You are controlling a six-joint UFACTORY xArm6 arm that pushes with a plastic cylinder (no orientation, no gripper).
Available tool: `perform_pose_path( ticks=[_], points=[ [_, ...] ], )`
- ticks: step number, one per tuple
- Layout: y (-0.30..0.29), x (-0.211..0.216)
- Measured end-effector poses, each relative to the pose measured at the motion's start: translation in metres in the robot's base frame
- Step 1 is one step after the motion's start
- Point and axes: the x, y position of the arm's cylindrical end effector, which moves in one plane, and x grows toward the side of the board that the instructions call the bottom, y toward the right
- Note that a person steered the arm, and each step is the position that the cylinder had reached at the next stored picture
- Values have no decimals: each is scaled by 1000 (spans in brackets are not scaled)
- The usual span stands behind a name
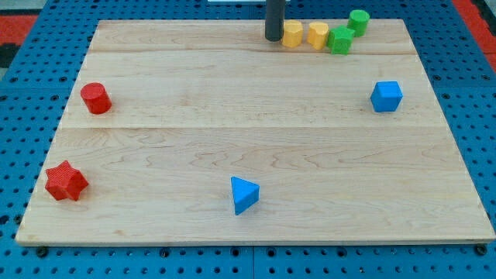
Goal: Push the blue cube slightly down and left
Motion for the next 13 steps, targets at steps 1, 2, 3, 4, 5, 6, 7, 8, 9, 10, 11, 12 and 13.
perform_pose_path(
  ticks=[1,2,3,4,5,6,7,8,9,10,11,12,13],
  points=[
    [-29,49],
    [-34,63],
    [-37,63],
    [-38,63],
    [-38,63],
    [-45,63],
    [-54,63],
    [-54,63],
    [-54,61],
    [-53,61],
    [-32,61],
    [14,59],
    [90,50]
  ],
)
